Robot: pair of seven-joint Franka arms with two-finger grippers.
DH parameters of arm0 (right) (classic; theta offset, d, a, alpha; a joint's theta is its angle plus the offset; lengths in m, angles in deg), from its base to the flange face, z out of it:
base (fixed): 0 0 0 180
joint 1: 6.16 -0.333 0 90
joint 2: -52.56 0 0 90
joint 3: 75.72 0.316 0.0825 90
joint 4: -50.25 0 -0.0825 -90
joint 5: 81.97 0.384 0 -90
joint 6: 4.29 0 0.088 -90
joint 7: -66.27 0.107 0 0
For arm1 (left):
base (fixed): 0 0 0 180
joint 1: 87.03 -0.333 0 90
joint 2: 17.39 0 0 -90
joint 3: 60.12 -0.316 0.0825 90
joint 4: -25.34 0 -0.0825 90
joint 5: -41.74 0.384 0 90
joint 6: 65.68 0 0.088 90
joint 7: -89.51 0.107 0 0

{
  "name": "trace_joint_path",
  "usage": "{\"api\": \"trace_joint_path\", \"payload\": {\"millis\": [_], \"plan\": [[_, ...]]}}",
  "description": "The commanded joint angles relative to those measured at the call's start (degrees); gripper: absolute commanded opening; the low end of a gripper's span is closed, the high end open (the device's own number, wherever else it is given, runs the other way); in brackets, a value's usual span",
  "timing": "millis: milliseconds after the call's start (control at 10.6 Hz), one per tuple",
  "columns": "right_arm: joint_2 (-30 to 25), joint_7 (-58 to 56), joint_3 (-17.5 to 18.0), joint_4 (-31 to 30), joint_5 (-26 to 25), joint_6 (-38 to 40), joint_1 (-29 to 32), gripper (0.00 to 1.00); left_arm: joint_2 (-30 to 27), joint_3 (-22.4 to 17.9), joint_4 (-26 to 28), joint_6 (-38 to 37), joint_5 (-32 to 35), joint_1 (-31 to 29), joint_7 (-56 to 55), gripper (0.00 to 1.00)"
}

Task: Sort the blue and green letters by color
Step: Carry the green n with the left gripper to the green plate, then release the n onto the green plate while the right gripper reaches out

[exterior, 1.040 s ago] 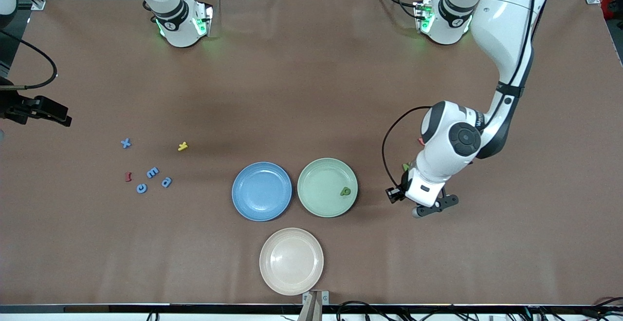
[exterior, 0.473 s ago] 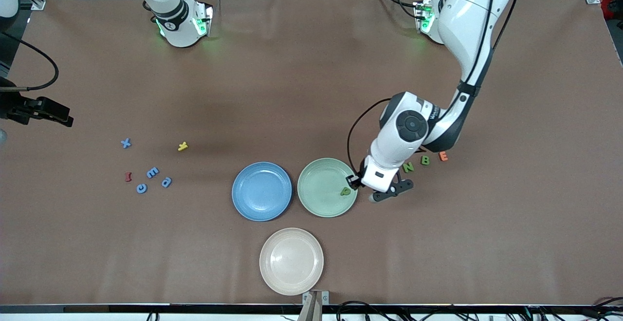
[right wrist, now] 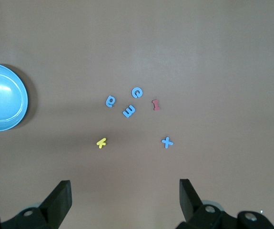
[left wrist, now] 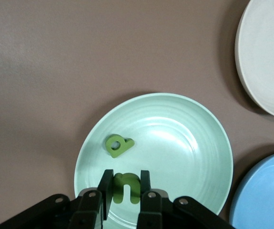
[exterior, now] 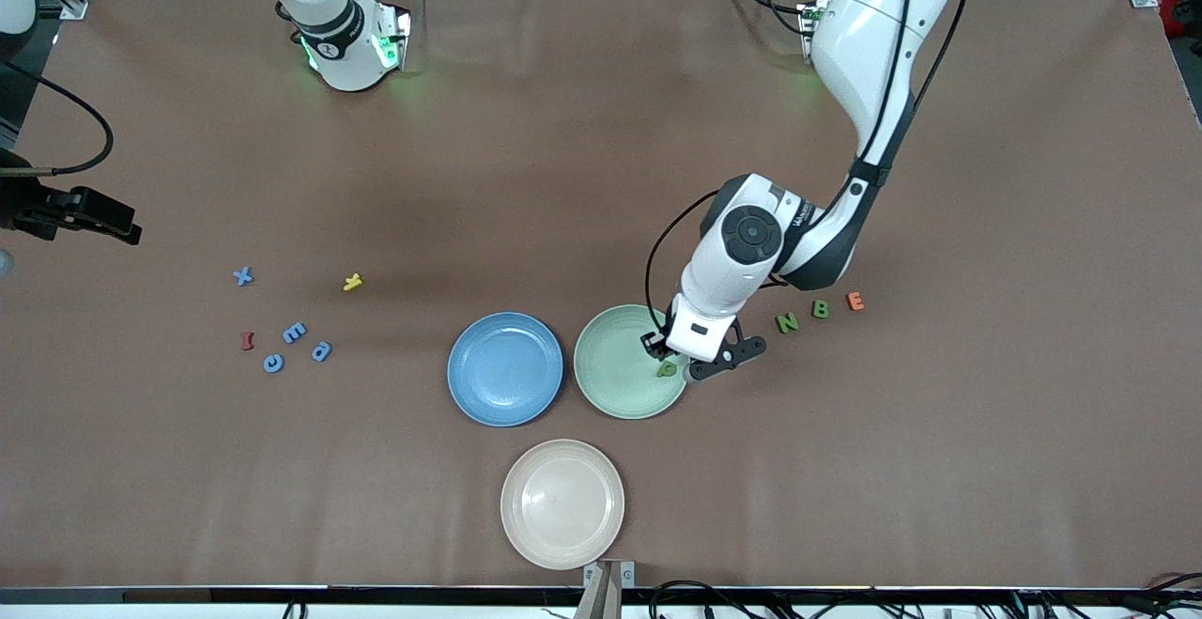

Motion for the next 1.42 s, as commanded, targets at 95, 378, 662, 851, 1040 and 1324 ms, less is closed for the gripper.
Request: {"api": "trace_joint_path", "payload": {"millis": [95,378,662,851,1040,1324], "plan": [[-0.14,0.25,0.16,-0.97,-0.23,-1.01,0.16,1.0,1.86,-2.75,-1.85,0.31,-0.45,2.65,-1.45,0.3],[-0.14,0.25,0.16,-8.59,-0.23,-11.0,0.07,1.0,1.86,-3.1,-1.24,0.22,5.52,2.13,-0.92,1.0],[-0.05,0.25,0.25,-17.9,-0.14,-19.89,-0.2,1.0,1.16,-3.1,-0.1,-0.48,5.88,-0.33,-0.14,1.0],[1.43,-4.1,0.25,-21.09,-0.14,-23.15,-0.02,1.0,-0.07,-3.1,2.18,-0.66,5.97,-2.53,3.02,1.0],[2.93,-11.32,0.25,-23.81,-0.14,-26.66,0.94,1.0,-0.68,-3.1,3.68,-2.75,5.97,-4.54,6.52,1.0],[3.29,-20.38,0.16,-30.39,-0.23,-34.66,3.05,1.0,-2.7,-2.83,4.47,-9.26,5.97,-7.63,14.53,1.0]]}}
